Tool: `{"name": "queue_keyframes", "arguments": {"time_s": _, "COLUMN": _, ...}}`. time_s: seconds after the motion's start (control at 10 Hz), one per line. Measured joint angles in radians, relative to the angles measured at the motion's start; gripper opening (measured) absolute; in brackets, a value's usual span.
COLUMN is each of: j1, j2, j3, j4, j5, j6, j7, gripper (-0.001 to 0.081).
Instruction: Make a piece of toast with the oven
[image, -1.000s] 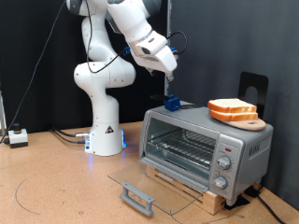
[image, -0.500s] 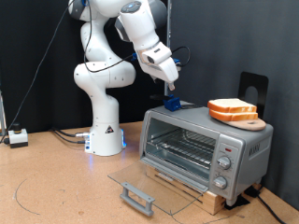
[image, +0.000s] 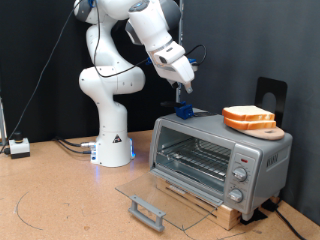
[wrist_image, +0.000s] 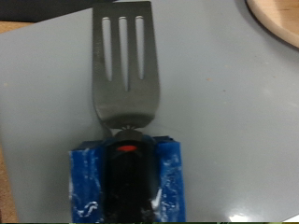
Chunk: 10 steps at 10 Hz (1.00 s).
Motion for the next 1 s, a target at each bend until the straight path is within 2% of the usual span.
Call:
{"name": "queue_keyframes", "arguments": {"time_s": 0.3, "j1": 0.000, "j2": 0.000, "j3": -0.008, "j4": 0.005, "j5": -0.024, "j6": -0.046, "j7": -0.014, "gripper": 0.0810}}
{"name": "queue_keyframes", "arguments": {"time_s": 0.8, "j1": -0.001, "j2": 0.003, "j3": -0.005, "j4": 0.008, "j5": -0.021, "j6": -0.034, "j7": -0.013, "gripper": 0.0810}}
{"name": "queue_keyframes", "arguments": {"time_s": 1.0, "j1": -0.001, "j2": 0.029, "j3": 0.026, "j4": -0.002, "j5": -0.021, "j6": -0.010, "j7": -0.013, "gripper": 0.0810}}
